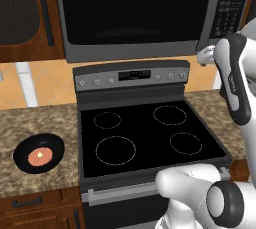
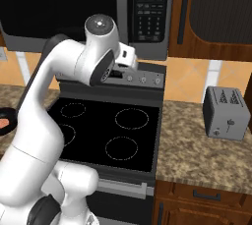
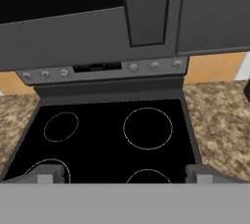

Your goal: Open the microwave, place the bowl with waffle inside the microwave, then close the microwave door and turn it on.

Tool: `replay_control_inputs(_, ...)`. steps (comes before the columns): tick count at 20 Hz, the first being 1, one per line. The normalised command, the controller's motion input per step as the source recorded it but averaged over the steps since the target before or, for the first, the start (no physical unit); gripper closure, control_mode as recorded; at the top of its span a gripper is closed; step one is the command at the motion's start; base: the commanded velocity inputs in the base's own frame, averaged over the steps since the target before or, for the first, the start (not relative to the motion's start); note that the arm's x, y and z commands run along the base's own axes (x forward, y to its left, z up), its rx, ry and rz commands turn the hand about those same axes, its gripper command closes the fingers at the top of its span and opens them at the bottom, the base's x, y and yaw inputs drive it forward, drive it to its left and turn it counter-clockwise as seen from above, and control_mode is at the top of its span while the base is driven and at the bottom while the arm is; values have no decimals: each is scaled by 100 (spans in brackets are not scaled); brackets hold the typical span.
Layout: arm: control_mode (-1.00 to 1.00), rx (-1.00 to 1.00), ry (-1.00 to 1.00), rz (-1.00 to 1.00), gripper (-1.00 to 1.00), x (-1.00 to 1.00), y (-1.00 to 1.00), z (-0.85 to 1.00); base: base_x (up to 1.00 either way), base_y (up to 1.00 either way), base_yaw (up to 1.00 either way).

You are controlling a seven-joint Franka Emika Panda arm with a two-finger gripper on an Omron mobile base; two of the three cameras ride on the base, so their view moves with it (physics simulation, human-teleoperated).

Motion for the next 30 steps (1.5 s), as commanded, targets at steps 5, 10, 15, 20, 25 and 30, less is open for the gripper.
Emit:
replay_control_inputs(5, -100, 1, -15, 0, -100, 13, 0, 17, 0, 0, 0)
replay_control_inputs(10, -100, 0, -39, -2, -100, 40, 0, 53, 0, 0, 0)
replay_control_inputs(15, -100, 0, -32, -4, -100, 34, -2, 53, 0, 0, 0)
replay_control_inputs(20, -100, 0, -14, -5, -100, 32, -6, 29, 0, 0, 0)
replay_control_inputs(25, -100, 1, -3, -1, -100, 23, -20, 14, 0, 0, 0)
replay_control_inputs(30, -100, 2, 0, 0, -100, 39, -22, 0, 0, 0, 0)
